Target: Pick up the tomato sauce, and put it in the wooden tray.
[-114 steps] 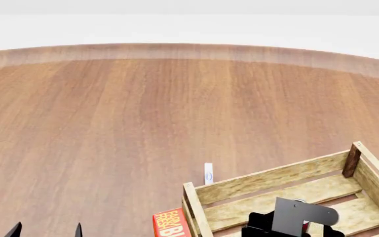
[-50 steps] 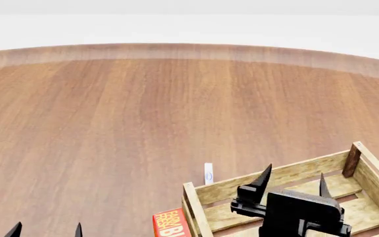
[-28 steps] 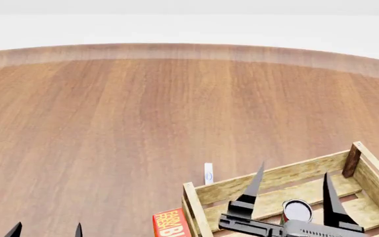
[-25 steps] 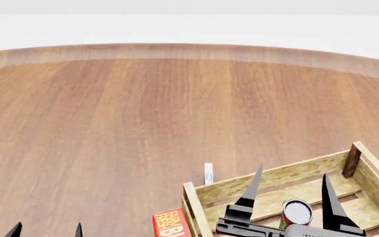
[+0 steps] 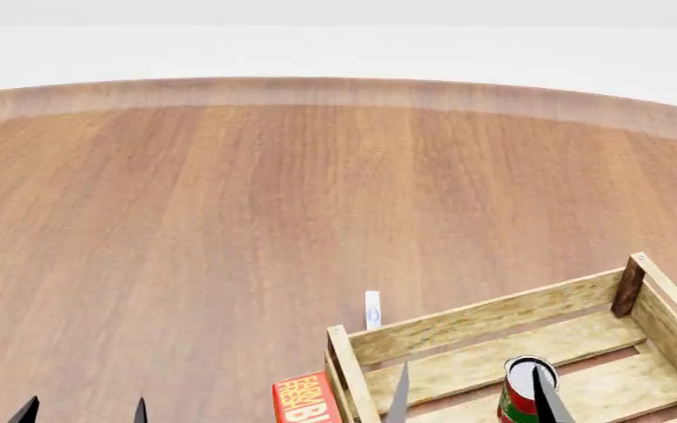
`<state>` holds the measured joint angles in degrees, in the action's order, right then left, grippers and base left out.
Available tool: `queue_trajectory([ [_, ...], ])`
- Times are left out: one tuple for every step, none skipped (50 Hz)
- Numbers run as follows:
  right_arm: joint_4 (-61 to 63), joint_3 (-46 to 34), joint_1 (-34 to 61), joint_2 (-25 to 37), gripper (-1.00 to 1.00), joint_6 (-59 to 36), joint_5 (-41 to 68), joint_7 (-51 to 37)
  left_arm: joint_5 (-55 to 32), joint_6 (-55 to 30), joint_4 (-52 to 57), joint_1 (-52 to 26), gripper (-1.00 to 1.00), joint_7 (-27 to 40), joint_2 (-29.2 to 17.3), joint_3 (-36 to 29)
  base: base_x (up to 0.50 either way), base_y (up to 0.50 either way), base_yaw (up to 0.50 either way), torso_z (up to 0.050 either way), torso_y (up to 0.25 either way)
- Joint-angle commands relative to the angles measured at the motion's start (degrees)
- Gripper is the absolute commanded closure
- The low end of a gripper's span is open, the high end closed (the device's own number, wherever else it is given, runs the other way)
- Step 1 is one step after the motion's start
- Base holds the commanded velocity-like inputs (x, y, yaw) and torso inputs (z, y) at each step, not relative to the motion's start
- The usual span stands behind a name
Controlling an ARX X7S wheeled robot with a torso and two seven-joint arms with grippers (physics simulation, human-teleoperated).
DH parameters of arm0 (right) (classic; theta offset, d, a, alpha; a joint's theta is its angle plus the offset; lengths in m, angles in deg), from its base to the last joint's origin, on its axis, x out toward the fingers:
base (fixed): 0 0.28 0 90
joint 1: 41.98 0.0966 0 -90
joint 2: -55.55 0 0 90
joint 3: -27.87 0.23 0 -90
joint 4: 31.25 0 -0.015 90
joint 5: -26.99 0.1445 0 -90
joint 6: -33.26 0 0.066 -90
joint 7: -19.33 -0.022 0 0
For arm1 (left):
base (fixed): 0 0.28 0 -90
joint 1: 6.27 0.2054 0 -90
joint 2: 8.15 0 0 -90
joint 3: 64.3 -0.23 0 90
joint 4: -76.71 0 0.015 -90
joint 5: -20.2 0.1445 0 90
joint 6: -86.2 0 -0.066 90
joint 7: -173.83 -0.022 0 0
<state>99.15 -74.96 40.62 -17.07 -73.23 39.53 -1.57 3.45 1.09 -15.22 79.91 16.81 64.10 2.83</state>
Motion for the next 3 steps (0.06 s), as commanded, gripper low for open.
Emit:
queue_trajectory([
  [10.47,-2.87,-8.91,3.27,-1.0,0.54,-2.85,-1.1,-0.16,0.04,0.16,0.09,-1.0,0.13,-0.11,-0.11,0.0,0.0,0.0,0.0,0.0],
  [11.12,-2.98,-9.78,3.48,-1.0,1.41,-3.32,-1.23,-0.12,0.05,0.18,0.11,-1.0,0.17,-0.13,-0.14,0.0,0.0,0.0,0.0,0.0],
  [11.36,-3.01,-10.13,3.63,-1.0,1.62,-3.21,-1.15,-0.12,0.07,0.19,0.13,-1.0,0.19,-0.14,-0.15,0.0,0.0,0.0,0.0,0.0],
])
